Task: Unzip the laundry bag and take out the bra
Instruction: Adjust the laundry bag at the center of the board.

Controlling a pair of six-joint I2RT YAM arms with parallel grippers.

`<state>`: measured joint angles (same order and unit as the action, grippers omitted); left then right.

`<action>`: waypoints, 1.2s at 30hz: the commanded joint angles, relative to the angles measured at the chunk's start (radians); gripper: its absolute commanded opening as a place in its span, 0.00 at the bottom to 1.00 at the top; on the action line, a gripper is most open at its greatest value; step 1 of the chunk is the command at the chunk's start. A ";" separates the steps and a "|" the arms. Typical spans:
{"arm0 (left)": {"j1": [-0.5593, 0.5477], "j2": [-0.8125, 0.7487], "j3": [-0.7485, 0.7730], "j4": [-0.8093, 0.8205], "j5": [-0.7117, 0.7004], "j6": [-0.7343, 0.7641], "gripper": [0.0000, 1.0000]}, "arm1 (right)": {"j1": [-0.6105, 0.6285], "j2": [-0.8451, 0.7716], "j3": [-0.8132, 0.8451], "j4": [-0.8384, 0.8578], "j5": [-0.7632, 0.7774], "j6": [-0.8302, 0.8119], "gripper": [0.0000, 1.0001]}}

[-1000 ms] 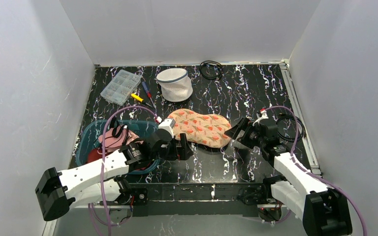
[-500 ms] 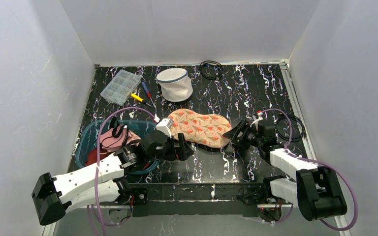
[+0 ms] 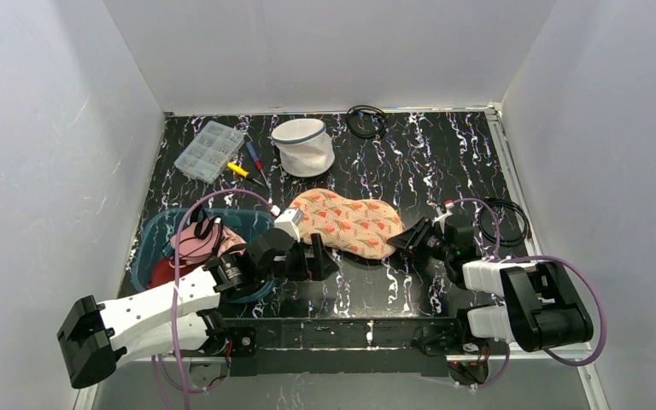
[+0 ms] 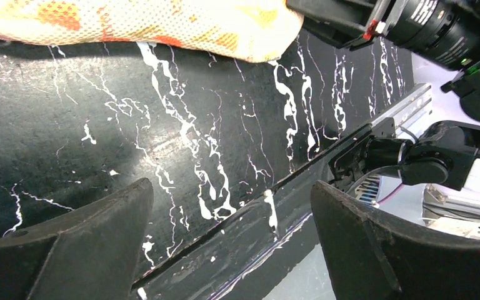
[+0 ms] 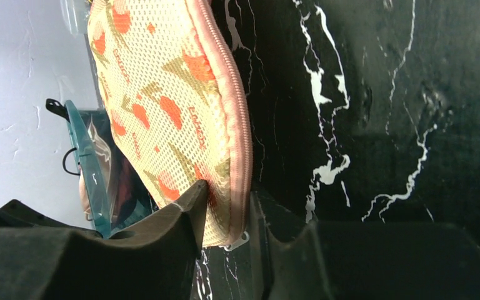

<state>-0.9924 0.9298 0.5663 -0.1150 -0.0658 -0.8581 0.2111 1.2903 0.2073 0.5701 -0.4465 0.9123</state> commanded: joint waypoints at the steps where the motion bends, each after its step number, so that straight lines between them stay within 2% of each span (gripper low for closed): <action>1: -0.007 0.031 -0.018 0.063 0.012 -0.028 0.94 | 0.030 -0.017 -0.050 0.134 0.013 0.094 0.35; 5: -0.029 0.095 -0.034 0.141 -0.008 -0.081 0.94 | 0.095 -0.129 -0.092 0.108 0.083 0.177 0.27; 12: -0.117 0.162 -0.033 0.175 -0.165 -0.216 0.94 | 0.192 -0.458 -0.145 -0.139 0.231 0.335 0.19; 16: -0.128 0.183 -0.055 0.230 -0.196 -0.310 0.94 | 0.224 -0.618 -0.154 -0.287 0.287 0.389 0.01; 21: -0.129 0.224 -0.103 0.362 -0.204 -0.421 0.95 | 0.232 -0.699 -0.165 -0.372 0.282 0.423 0.01; 25: -0.129 0.269 -0.102 0.407 -0.220 -0.501 0.96 | 0.236 -0.719 -0.178 -0.388 0.274 0.440 0.01; 31: -0.129 0.284 -0.094 0.422 -0.276 -0.496 0.96 | 0.247 -0.755 -0.158 -0.513 0.258 0.384 0.01; 32: -0.129 0.287 -0.092 0.422 -0.275 -0.486 0.96 | 0.251 -0.764 -0.146 -0.550 0.256 0.352 0.06; 35: -0.129 0.295 -0.100 0.420 -0.262 -0.478 0.95 | 0.251 -0.773 -0.072 -0.737 0.271 0.222 0.48; 36: -0.129 0.295 -0.105 0.418 -0.258 -0.475 0.95 | 0.251 -0.777 -0.046 -0.814 0.283 0.168 0.59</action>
<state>-1.1168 1.2213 0.4694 0.2993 -0.2844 -1.3460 0.4545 0.5323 0.0551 -0.0101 -0.1852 1.2465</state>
